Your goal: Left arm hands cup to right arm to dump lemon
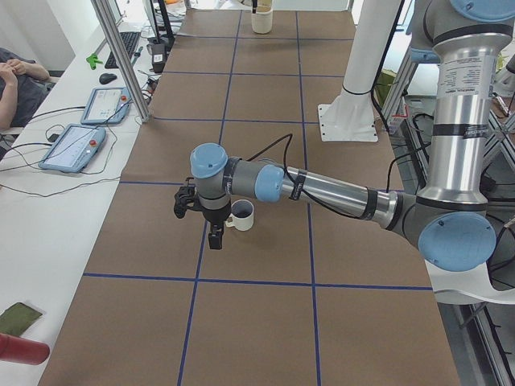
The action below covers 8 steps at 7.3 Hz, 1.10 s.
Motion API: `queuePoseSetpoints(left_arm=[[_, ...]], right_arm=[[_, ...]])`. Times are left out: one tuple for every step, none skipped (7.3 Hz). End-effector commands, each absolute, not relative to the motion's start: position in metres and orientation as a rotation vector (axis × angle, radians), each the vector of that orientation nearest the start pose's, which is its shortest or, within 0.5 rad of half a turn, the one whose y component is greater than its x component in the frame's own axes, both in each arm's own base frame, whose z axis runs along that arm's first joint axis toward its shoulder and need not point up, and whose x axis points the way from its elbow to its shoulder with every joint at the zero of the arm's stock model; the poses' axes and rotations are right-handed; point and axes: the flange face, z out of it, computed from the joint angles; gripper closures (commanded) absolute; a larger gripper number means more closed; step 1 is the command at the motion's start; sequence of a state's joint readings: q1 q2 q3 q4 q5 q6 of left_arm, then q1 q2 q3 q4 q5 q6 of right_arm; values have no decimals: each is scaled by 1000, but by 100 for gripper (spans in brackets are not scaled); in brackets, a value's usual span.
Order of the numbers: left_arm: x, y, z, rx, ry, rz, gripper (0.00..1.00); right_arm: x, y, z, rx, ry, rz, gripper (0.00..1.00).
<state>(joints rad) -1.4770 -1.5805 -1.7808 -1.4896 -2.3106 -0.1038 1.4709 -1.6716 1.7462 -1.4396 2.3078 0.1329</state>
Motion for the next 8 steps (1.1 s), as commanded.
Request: queuePoseSetpoints(left_arm=[[-30,-500,587,57,737,98,0],[-30,-500,589,55,737,98,0],[-29,-502,588,54,736,99,0],[-29,-502,587,57,736,101,0],[-29,-502,587,57,736,99,0],[-28,-503,587,56,734,100,0],[-29,-503,585,61,735,101,0],[-29,-503,585,61,735,101,0]], right_arm=[[52,-459,618,90,-883,40,0],[68,-457,621,79,-897,84,0],[74,-452,628,42,-896,110,0],[80,-449,628,56,-892,91,0],[80,-447,632,58,-882,73,0],[76,-448,633,41,-869,70,0],[74,-449,631,38,-849,64,0],[76,-450,630,43,-821,59,0]])
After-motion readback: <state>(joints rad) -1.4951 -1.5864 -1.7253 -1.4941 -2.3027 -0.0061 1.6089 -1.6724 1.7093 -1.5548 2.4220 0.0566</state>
